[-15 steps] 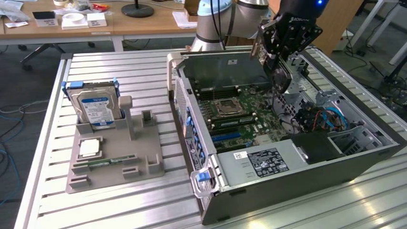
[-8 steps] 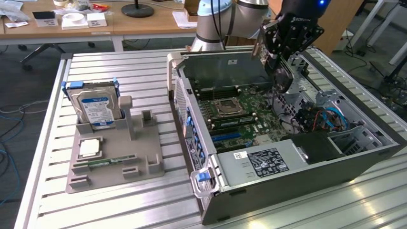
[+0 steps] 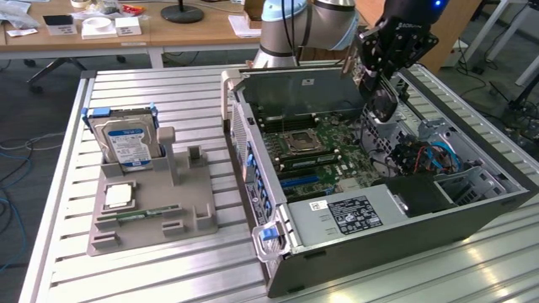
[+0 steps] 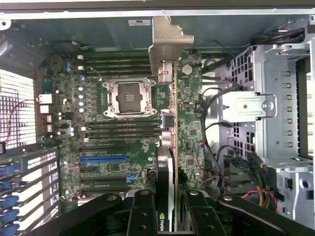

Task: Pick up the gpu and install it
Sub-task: 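Pick up the gpu and move the gpu toward the slot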

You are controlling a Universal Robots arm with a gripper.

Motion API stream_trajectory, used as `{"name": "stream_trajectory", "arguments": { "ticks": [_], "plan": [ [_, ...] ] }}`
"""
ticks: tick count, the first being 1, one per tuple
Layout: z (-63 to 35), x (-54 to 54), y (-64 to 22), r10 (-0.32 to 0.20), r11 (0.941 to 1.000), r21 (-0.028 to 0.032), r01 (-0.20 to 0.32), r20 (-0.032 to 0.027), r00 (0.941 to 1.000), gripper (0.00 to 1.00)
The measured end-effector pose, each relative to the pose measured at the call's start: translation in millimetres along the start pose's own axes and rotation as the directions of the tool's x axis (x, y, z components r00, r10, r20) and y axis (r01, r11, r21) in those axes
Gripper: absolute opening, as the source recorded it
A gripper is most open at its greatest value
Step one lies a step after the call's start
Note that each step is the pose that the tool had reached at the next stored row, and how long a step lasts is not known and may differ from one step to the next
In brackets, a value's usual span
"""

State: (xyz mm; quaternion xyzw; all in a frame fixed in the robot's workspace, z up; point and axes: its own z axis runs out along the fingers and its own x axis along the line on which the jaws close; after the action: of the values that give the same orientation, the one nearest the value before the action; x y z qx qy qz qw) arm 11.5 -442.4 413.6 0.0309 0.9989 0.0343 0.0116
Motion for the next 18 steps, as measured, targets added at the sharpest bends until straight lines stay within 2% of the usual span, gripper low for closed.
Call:
{"name": "stream_trajectory", "arguments": {
  "ticks": [8, 18],
  "plan": [
    [0.4, -16.1, 0.9, 0.000, 1.0000, 0.0000, 0.000, 0.0000, 1.0000, 0.27],
    [0.5, -17.4, 1.0, 0.000, 1.0000, -0.0001, 0.000, 0.0000, 1.0000, 0.27]
  ]
}}
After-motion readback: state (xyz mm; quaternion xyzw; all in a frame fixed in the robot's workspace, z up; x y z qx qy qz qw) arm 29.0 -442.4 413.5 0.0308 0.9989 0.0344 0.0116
